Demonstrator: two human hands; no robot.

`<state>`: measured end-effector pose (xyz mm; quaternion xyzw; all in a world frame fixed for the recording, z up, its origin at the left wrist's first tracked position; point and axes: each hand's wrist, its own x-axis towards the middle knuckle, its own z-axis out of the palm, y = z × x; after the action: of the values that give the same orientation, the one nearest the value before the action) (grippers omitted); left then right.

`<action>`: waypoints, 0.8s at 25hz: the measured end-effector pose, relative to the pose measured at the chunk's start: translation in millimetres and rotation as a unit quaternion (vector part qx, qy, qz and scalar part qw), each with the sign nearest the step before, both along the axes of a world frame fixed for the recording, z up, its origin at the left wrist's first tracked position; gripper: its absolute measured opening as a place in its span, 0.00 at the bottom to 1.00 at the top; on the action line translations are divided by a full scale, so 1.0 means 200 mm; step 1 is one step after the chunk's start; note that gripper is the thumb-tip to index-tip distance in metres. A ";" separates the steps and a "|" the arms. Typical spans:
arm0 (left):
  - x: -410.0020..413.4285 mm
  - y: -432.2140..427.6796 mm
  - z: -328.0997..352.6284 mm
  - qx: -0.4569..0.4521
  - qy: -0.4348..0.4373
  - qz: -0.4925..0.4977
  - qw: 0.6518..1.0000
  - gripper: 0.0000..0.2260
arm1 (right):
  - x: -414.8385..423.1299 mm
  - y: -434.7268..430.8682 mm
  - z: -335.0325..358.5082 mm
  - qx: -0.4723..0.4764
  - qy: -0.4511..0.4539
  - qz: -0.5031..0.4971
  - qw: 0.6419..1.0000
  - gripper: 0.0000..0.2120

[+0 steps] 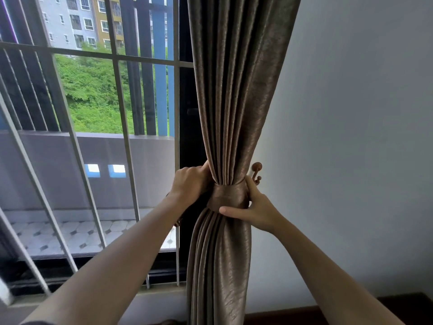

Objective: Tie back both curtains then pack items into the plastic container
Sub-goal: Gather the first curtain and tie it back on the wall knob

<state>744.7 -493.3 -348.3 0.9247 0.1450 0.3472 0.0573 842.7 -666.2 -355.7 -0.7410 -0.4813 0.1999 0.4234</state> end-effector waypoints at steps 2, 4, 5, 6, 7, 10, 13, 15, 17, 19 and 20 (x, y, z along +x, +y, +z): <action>-0.04 0.07 -0.04 -0.001 0.033 0.001 0.999 0.13 | -0.03 -0.03 -0.03 -0.023 -0.060 -0.015 0.998 0.42; -0.09 0.14 -0.04 -0.002 0.076 0.035 0.997 0.11 | -0.04 -0.06 -0.07 -0.030 -0.137 -0.043 0.989 0.42; -0.12 0.16 -0.02 0.003 0.079 0.048 0.996 0.10 | -0.05 -0.07 -0.08 -0.029 -0.164 -0.060 0.984 0.41; -0.14 0.18 0.00 0.005 0.076 0.052 0.996 0.09 | -0.05 -0.08 -0.08 -0.025 -0.166 -0.070 0.983 0.38; -0.17 0.20 0.02 -0.004 0.074 0.049 0.996 0.08 | -0.07 -0.10 -0.07 -0.021 -0.154 -0.068 0.986 0.36; -0.28 0.25 0.08 -0.054 0.116 0.013 0.992 0.06 | -0.11 -0.12 -0.07 -0.027 -0.125 -0.038 0.991 0.32; -0.39 0.29 0.09 -0.062 0.109 0.021 0.992 0.05 | -0.13 -0.11 -0.06 -0.024 -0.085 -0.044 0.995 0.32; -0.43 0.21 0.05 -0.071 0.138 -0.012 0.988 0.05 | -0.15 -0.10 -0.05 -0.023 -0.064 -0.039 0.997 0.29; -0.45 0.08 0.00 -0.091 0.190 -0.080 0.974 0.06 | -0.17 -0.09 -0.04 -0.014 -0.033 -0.030 0.999 0.25; -0.46 0.05 -0.02 -0.104 0.184 -0.099 0.972 0.06 | -0.19 -0.08 -0.03 -0.005 -0.003 -0.025 1.000 0.20; -0.47 0.07 -0.01 -0.106 0.159 -0.074 0.979 0.06 | -0.19 -0.08 -0.03 -0.005 0.010 -0.024 1.000 0.19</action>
<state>650.1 -478.3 -350.6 0.9650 0.1197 0.1730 0.1563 805.1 -683.1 -360.9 -0.7523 -0.4582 0.1998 0.4293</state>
